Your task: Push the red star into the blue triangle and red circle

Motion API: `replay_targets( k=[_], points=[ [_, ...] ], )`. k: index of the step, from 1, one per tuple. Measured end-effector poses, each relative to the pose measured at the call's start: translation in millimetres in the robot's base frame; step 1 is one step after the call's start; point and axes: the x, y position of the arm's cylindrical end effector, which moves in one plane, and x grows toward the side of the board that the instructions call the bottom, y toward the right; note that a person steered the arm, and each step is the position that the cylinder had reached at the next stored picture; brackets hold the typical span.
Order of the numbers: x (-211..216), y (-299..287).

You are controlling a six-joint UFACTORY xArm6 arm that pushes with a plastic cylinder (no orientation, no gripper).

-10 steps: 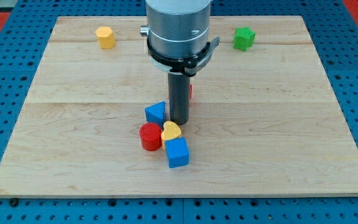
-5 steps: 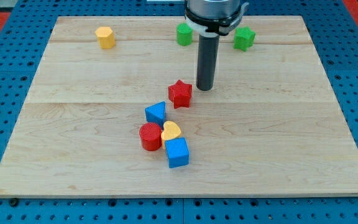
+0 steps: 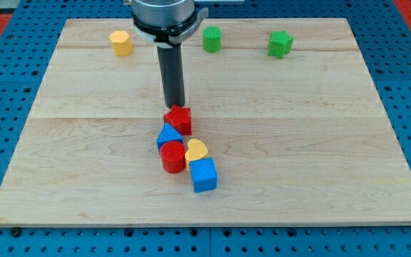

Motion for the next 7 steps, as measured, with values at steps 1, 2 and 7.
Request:
replay_targets(
  k=[1,2,7],
  points=[
    [6.0,13.9],
    [20.9,13.9],
    [-7.0,9.0]
  ],
)
